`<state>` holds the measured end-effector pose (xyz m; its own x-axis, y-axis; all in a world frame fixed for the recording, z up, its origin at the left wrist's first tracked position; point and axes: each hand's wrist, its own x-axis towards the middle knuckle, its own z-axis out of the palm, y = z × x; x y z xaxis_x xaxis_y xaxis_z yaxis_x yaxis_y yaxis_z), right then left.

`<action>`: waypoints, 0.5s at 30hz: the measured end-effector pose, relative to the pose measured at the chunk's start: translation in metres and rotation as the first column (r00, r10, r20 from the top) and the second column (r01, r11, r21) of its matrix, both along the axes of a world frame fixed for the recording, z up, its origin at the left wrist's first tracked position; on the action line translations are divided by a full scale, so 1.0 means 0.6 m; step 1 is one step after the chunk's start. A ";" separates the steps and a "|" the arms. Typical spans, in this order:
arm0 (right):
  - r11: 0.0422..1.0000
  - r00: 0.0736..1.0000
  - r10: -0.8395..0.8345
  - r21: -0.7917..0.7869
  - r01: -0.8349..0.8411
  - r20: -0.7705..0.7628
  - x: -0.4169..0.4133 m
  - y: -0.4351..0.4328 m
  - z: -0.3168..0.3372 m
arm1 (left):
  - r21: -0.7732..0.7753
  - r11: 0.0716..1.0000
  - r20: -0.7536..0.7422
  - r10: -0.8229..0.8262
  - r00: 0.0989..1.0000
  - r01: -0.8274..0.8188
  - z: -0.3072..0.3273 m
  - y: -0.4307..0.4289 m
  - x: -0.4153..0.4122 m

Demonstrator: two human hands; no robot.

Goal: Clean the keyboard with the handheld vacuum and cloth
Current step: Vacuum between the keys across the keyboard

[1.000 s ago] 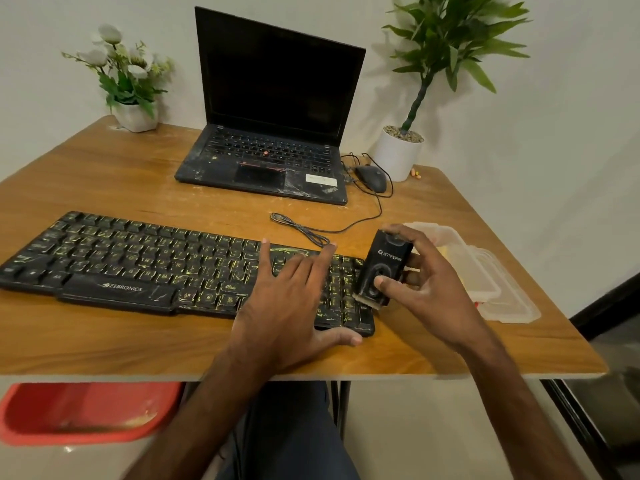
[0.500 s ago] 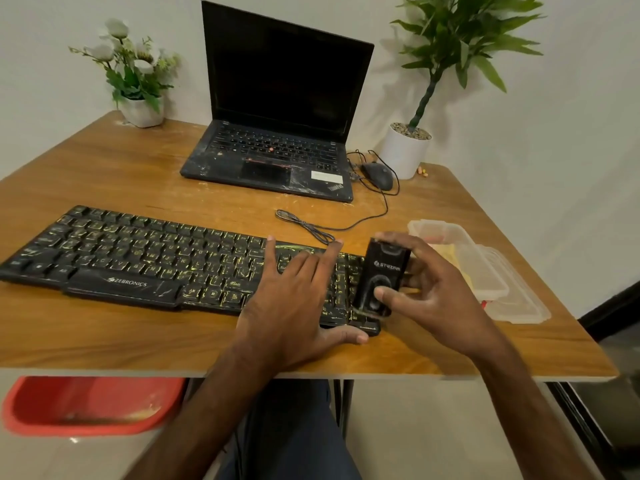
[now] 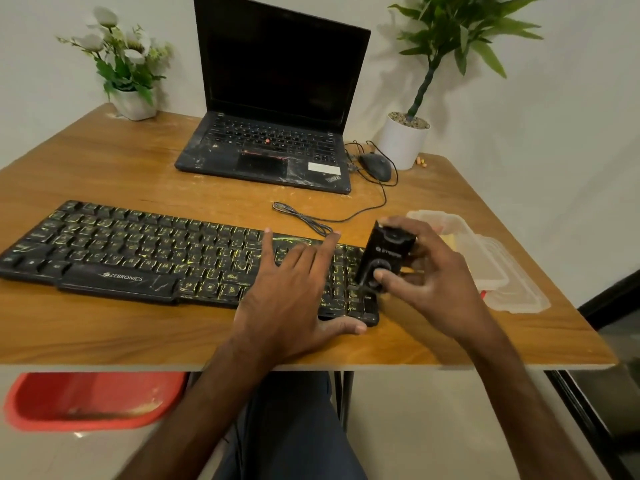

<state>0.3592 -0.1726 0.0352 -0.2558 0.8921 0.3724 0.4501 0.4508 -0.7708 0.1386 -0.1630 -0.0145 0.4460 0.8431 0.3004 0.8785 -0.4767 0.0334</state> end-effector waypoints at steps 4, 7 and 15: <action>0.993 0.993 -0.114 0.037 0.113 0.027 -0.017 0.049 0.007 | -0.042 0.999 -0.006 -0.003 1.000 0.003 0.003 0.001 0.000; 0.997 0.996 -0.074 -0.012 0.075 0.046 -0.012 0.029 0.013 | -0.055 0.998 0.018 -0.003 1.000 0.004 0.003 0.000 -0.001; 0.995 0.985 -0.078 -0.081 0.066 -0.156 -0.013 0.000 0.011 | -0.050 0.999 0.000 -0.002 1.000 0.002 0.005 0.001 0.002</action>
